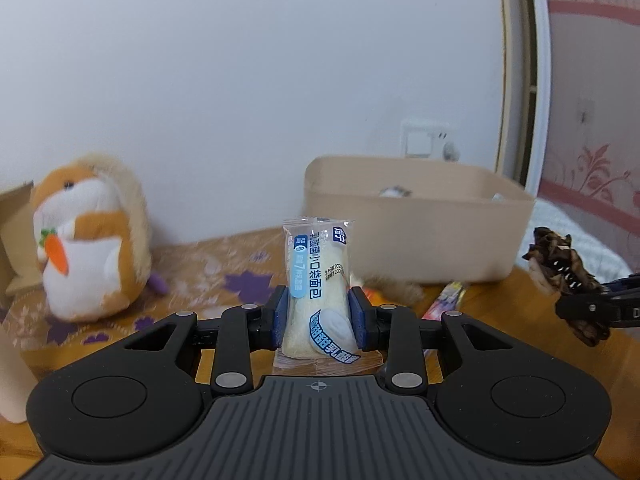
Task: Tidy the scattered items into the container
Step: 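Lift the bread snack and pouch over the beige container and open both tools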
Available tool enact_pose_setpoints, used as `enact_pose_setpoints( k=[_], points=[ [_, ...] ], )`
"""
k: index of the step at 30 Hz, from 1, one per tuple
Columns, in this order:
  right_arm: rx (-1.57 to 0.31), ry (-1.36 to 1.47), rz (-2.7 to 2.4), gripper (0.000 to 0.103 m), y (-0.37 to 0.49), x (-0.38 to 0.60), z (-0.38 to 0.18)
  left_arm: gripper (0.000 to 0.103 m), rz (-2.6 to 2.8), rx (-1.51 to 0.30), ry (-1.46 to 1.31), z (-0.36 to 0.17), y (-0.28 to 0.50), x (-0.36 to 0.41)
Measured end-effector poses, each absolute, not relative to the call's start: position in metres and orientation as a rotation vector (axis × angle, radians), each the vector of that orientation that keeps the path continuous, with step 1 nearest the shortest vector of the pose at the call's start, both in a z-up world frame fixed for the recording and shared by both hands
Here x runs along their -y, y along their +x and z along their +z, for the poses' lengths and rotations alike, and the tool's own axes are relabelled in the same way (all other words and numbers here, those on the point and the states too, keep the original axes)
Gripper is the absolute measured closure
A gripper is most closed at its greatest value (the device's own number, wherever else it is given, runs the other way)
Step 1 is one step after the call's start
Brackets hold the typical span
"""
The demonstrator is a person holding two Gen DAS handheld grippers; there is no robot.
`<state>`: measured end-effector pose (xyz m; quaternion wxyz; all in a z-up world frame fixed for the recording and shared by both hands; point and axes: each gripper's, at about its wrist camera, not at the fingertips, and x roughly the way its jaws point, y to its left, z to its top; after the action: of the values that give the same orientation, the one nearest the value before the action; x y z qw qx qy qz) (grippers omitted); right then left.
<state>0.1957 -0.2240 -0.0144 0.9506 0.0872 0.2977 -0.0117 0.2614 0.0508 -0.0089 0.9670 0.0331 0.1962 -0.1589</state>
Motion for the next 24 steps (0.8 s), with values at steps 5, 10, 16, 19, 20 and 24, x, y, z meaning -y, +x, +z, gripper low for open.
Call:
enact_pose_setpoints(
  k=[5, 10, 16, 19, 20, 24],
  points=[
    [-0.566, 0.179, -0.024, 0.072, 0.195, 0.235, 0.005, 0.07, -0.333, -0.359, 0.065, 0.007, 0.257, -0.039],
    [-0.511, 0.142, -0.039, 0.072, 0.201, 0.241, 0.027, 0.07, -0.325, -0.327, 0.081, 0.023, 0.266, -0.027],
    [-0.452, 0.091, -0.056, 0.072, 0.215, 0.245, 0.052, 0.07, -0.322, -0.265, 0.062, 0.048, 0.279, -0.01],
    [-0.443, 0.084, -0.059, 0.072, 0.225, 0.249, 0.058, 0.07, -0.32, -0.242, 0.034, 0.058, 0.287, 0.001],
    [-0.44, 0.085, -0.059, 0.072, 0.23, 0.25, 0.059, 0.07, -0.318, -0.235, 0.03, 0.061, 0.29, 0.006],
    [-0.427, 0.089, -0.061, 0.072, 0.247, 0.256, 0.067, 0.07, -0.315, -0.228, 0.027, 0.071, 0.307, 0.024]
  ],
)
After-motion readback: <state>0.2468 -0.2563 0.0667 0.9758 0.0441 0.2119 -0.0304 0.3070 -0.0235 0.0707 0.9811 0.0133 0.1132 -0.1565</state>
